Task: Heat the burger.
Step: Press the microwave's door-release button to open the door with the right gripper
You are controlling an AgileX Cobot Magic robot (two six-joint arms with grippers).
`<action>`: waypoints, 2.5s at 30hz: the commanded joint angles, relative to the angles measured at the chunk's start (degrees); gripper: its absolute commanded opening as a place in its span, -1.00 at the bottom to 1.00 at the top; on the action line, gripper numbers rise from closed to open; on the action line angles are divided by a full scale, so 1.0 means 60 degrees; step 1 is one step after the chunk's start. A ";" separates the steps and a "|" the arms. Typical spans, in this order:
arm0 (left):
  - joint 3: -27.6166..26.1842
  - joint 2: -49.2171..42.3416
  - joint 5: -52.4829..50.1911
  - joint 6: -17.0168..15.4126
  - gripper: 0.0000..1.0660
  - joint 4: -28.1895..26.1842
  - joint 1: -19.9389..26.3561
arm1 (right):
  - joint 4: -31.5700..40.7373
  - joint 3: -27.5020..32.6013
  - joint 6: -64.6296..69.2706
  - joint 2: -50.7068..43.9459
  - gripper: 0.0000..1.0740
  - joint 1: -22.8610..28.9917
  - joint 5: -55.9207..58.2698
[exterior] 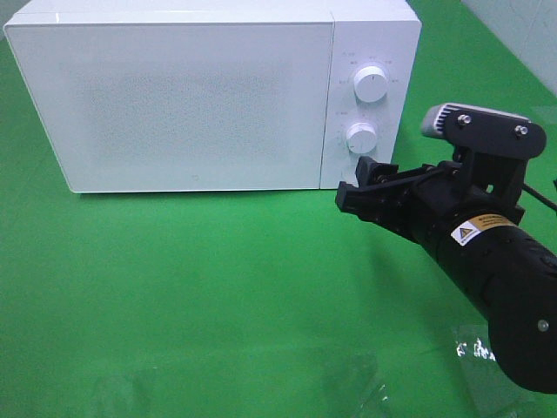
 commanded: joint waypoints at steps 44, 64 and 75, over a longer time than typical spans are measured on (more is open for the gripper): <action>0.0038 -0.0172 -0.0076 -0.0019 0.88 0.0000 0.0029 | 0.0181 -0.0086 1.2443 0.0191 -1.00 -0.0019 0.0296; 0.0038 -0.0172 -0.0076 -0.0019 0.88 0.0000 0.0029 | -0.0554 -0.0764 1.4028 0.1910 -1.00 -0.0525 0.0277; 0.0038 -0.0172 -0.0076 -0.0019 0.88 0.0000 0.0029 | -0.1509 -0.1461 1.4248 0.2368 -1.00 -0.1509 0.0964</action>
